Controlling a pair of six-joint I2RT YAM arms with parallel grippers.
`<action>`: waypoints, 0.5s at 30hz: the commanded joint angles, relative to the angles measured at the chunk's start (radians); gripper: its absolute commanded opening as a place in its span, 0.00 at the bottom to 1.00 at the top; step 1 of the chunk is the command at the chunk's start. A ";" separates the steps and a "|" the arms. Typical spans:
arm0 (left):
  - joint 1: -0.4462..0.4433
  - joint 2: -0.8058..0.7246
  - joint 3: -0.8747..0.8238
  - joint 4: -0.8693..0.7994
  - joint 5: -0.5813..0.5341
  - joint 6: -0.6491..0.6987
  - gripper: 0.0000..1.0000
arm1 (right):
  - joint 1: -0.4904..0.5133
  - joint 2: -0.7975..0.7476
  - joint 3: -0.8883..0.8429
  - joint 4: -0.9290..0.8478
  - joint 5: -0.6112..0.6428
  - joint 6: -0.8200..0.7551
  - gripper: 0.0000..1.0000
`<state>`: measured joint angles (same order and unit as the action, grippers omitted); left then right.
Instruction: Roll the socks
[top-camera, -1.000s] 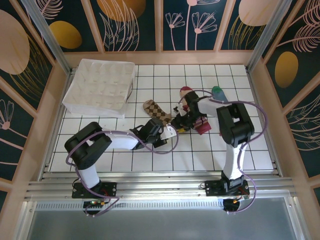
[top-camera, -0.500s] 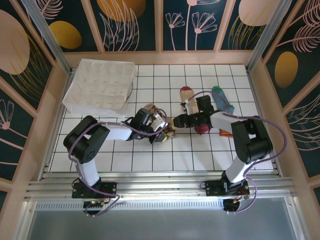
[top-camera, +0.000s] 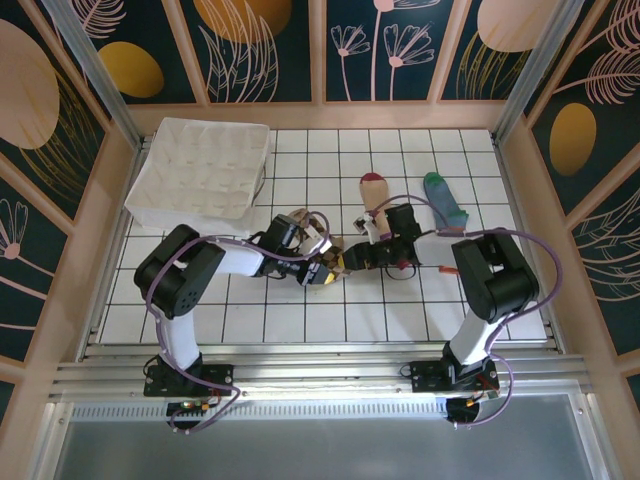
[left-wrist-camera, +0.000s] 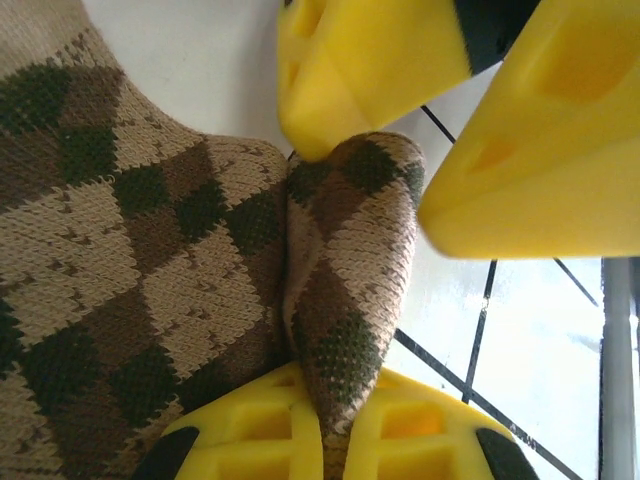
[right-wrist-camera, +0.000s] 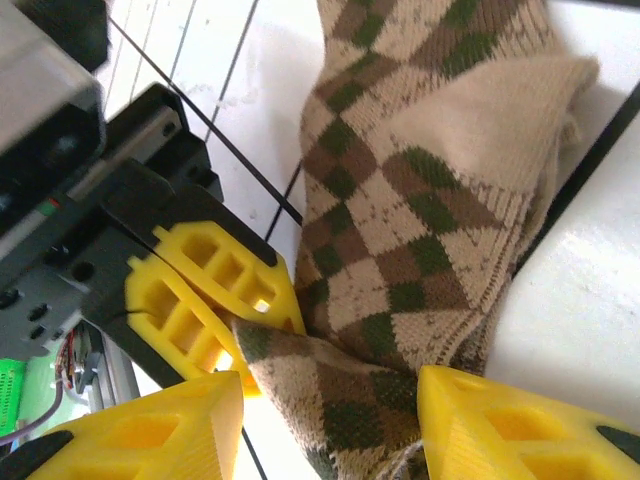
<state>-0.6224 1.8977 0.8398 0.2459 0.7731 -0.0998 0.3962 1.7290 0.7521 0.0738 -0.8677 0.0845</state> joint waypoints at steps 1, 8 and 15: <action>0.014 0.046 -0.009 -0.024 0.038 -0.033 0.00 | 0.015 0.029 -0.019 0.027 -0.041 -0.024 0.50; 0.043 0.058 0.003 -0.022 0.062 -0.049 0.00 | 0.045 0.066 0.012 -0.018 -0.008 -0.043 0.34; 0.044 -0.032 0.007 -0.096 -0.105 0.048 0.17 | 0.087 0.169 0.163 -0.255 0.189 -0.035 0.00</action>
<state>-0.5869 1.9102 0.8482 0.2226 0.8150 -0.1204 0.4515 1.8290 0.8593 -0.0223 -0.8017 0.0601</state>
